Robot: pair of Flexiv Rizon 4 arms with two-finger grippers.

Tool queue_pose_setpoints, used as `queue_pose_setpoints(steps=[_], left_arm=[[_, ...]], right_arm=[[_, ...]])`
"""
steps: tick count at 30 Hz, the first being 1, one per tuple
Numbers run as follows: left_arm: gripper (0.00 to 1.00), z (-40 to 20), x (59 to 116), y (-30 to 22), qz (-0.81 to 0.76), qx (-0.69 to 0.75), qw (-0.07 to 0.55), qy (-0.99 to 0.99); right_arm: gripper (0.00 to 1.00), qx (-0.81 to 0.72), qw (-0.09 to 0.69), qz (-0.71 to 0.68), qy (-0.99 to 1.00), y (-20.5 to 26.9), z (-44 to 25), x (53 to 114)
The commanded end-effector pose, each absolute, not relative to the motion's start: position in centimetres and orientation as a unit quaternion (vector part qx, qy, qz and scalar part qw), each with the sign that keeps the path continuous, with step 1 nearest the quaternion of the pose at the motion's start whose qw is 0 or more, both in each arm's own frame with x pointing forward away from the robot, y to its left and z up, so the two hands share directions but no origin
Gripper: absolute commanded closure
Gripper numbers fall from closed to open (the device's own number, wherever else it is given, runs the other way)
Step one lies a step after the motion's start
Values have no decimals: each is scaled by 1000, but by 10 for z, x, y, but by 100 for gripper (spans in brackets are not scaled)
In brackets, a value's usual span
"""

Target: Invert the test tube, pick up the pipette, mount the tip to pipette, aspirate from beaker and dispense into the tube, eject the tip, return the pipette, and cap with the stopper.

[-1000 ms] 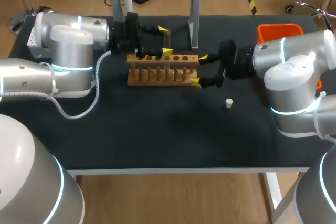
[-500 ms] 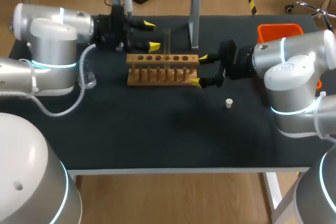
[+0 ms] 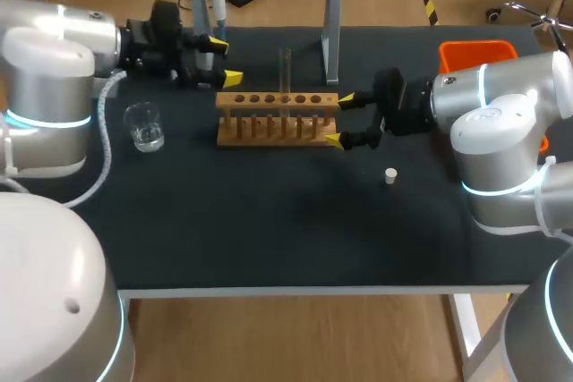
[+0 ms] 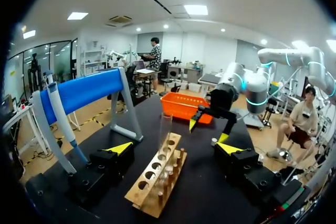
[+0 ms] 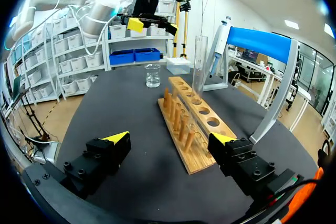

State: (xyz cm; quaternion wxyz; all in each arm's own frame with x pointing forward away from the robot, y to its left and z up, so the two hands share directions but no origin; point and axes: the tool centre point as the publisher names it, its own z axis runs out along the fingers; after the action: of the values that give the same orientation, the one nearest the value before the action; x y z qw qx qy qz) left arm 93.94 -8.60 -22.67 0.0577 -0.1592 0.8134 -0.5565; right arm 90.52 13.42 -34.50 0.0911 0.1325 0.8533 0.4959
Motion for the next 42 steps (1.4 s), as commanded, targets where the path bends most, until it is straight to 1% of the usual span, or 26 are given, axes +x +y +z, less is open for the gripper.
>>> queue_pose_setpoints(steps=[1, 7, 8, 11, 12, 14, 19, 25, 28, 33, 37, 39, 42], left_arm=[[0, -226, 939, -86, -556, -159, 57, 814], [0, -226, 939, -86, -556, -159, 57, 814], [0, -229, 942, -77, -553, -182, 66, 811], [0, -234, 947, -39, -543, -249, 94, 797], [0, -236, 949, -22, -536, -285, 107, 787], [0, -234, 950, 9, -539, -321, 135, 767], [0, -236, 947, 90, -492, -418, 200, 737], [0, -244, 941, 163, -436, -503, 245, 705], [0, -248, 939, 187, -417, -528, 258, 693], [0, -251, 940, 204, -401, -541, 269, 688], [0, -252, 941, 207, -395, -543, 274, 688], [0, -253, 941, 208, -371, -556, 289, 685], [0, -253, 941, 208, -371, -556, 289, 685]], right_arm=[[0, 132, 90, 496, 853, 133, -345, 905], [0, 132, 90, 496, 853, 133, -345, 905], [0, 132, 90, 496, 853, 133, -345, 905], [0, 132, 90, 496, 853, 133, -345, 905], [0, 132, 90, 496, 853, 133, -345, 905], [0, 132, 90, 496, 853, 133, -345, 905], [0, 132, 90, 496, 853, 133, -345, 905], [0, 132, 90, 496, 853, 133, -345, 905], [0, 132, 90, 496, 853, 133, -345, 905], [0, 132, 90, 496, 853, 133, -345, 905], [0, 132, 90, 496, 853, 133, -345, 905], [0, 132, 90, 496, 853, 133, -345, 905], [0, 132, 90, 496, 853, 133, -345, 905]])
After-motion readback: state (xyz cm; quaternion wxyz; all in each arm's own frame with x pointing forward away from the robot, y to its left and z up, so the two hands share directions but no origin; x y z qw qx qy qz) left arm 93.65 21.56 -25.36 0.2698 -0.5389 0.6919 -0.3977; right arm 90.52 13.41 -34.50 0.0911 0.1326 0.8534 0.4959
